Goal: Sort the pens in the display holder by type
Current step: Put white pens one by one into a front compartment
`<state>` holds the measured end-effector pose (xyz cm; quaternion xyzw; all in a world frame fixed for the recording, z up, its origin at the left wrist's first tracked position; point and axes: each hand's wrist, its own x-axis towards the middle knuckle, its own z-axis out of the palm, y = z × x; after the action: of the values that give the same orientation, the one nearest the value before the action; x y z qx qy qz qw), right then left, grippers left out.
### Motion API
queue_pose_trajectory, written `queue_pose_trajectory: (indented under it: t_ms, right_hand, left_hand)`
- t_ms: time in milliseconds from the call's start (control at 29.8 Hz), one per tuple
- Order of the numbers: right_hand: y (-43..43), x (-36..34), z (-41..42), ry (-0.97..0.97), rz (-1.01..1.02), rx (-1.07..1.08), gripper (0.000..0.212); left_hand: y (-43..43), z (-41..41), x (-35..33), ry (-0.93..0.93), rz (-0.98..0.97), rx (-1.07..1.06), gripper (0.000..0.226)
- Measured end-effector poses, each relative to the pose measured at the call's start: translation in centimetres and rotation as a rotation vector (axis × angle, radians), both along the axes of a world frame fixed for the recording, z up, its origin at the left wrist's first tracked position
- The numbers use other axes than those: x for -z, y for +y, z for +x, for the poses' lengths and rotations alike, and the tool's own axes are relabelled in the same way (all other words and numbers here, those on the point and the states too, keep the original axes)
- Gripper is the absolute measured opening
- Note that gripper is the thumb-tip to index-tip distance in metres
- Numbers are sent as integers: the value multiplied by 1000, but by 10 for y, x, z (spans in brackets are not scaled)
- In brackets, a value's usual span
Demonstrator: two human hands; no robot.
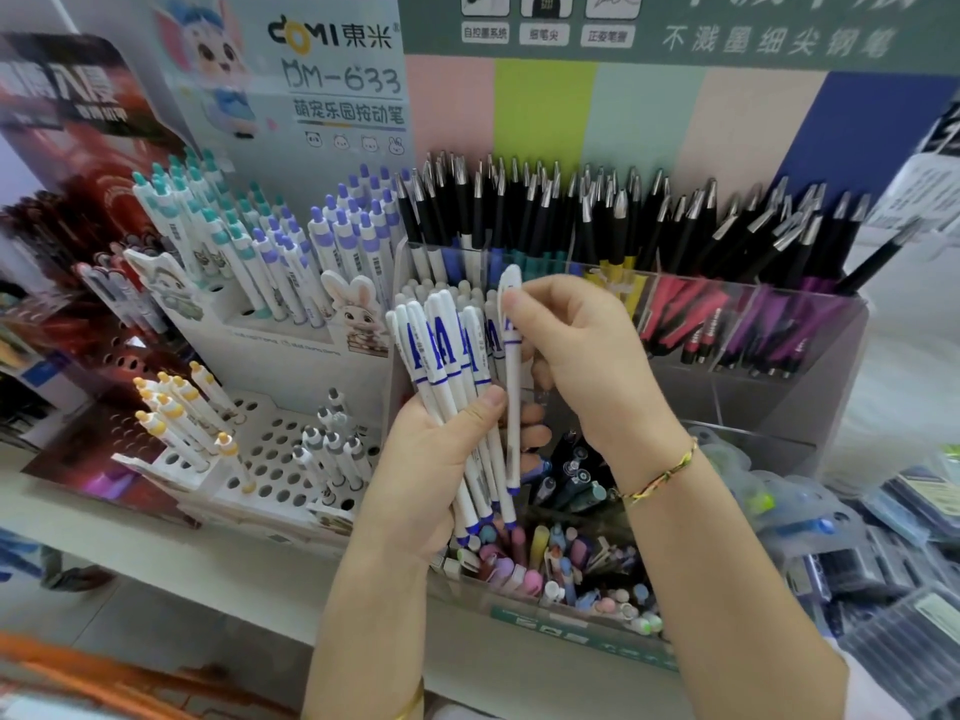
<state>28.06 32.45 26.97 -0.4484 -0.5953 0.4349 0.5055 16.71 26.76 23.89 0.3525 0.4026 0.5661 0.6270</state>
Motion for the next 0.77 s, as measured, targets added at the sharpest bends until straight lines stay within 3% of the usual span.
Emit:
queue_pose_trajectory:
  t_ms: [201, 336, 503, 772]
  right_hand:
    - [0, -12, 5, 53, 412, 356, 9]
    - [-2, -13, 2, -21, 559, 466, 5]
    - [4, 1, 0, -184, 556, 443, 10]
    - [9, 35, -9, -753, 448, 416, 24]
  left_hand:
    - [0, -1, -1, -30, -28, -98, 12]
    - [3, -3, 7, 95, -16, -171, 9]
    - [3, -4, 8, 144, -5, -201, 4]
    - [1, -5, 7, 154, 12, -160, 11]
